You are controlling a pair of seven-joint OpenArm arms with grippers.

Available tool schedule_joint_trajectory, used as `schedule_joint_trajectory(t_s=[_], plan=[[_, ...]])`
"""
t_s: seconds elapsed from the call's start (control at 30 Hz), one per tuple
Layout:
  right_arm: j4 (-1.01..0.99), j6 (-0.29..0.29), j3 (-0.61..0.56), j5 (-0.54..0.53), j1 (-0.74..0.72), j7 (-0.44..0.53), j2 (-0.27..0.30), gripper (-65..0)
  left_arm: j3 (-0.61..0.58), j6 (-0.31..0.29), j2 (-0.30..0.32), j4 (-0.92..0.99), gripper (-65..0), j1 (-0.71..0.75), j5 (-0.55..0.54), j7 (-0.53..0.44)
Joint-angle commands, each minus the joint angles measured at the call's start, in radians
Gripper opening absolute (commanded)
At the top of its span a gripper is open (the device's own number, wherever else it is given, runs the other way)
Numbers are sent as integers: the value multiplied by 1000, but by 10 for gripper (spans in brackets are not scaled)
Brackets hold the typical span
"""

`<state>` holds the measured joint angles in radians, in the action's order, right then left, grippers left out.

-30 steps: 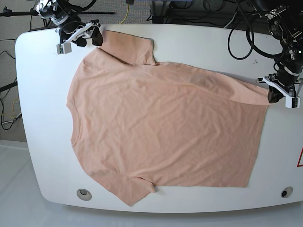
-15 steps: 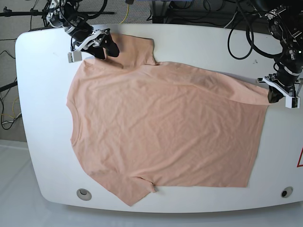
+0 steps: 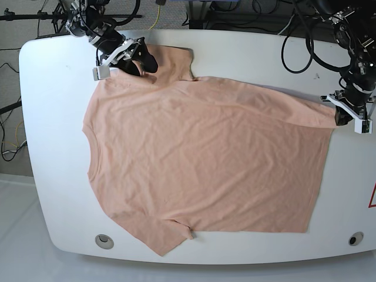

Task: Fold the T-shirt properly
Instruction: 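Drag the grasped shoulder with the right gripper along the collar edge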

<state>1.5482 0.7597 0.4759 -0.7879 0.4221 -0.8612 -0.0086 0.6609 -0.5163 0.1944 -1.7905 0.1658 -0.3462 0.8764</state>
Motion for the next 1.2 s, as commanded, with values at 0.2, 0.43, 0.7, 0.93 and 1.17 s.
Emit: schedule_joint_trajectory(t_s=[0.2,0.43,0.7,0.93,1.17], plan=[[-25,-62,-3,163,21,-137,19,-650,3,0,12,-16,-650,-13,-11,-18],[-19,-62,-1,158,21,-137,29,-650,3,0,12,-16,-650,-15,-11,-18],[113,-62,1,157,41,-137,45,-650,3,0,12,-16,-650,-15,-11,-18],[260,-62,2,161,73,-137,45,-650,3,0,12,-16,-650,-15,-11,-18],[341,-62,2,158,91,-137,45,-650,3,0,10,-16,-650,-15,-14,-18]])
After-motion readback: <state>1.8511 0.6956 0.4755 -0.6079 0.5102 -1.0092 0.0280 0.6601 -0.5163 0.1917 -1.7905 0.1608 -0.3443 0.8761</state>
